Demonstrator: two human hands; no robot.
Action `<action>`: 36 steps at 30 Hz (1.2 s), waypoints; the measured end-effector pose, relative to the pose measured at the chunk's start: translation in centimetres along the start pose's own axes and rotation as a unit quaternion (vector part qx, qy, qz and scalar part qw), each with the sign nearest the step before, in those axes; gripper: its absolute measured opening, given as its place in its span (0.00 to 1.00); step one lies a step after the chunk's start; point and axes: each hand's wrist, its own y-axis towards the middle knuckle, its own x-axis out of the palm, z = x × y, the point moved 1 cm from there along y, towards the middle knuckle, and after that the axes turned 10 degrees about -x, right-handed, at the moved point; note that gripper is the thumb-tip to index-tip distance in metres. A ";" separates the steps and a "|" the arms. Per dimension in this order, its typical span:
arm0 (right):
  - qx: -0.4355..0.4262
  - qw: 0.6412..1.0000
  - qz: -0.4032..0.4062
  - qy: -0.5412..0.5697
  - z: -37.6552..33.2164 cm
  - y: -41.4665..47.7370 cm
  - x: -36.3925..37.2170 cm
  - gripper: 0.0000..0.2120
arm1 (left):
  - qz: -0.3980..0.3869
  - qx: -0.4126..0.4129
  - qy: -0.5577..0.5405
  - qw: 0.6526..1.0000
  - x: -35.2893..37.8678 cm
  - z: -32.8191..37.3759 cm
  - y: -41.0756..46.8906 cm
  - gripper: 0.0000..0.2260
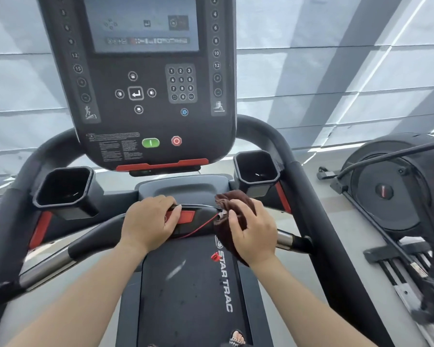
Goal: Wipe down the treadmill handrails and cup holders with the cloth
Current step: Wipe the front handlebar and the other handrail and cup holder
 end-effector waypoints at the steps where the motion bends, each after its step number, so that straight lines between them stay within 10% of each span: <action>1: -0.012 1.000 -0.004 0.003 -0.8 0.3 0.4 0.13 | -0.002 -0.001 -0.001 1.000 0.0 0.0 0.0 0.14; 13: -0.023 0.998 0.006 0.062 -1.5 0.6 -0.8 0.14 | -0.049 -0.018 -0.113 0.992 -1.2 -1.7 -0.1 0.20; 21: -0.137 0.977 -0.146 -0.079 -12.7 3.9 6.8 0.15 | -0.035 -0.131 -0.113 0.984 -2.2 -11.2 -4.7 0.21; 36: -0.145 0.979 -0.103 -0.099 -12.9 2.3 7.6 0.14 | 0.029 -0.150 -0.106 0.983 -0.8 -13.2 -6.4 0.19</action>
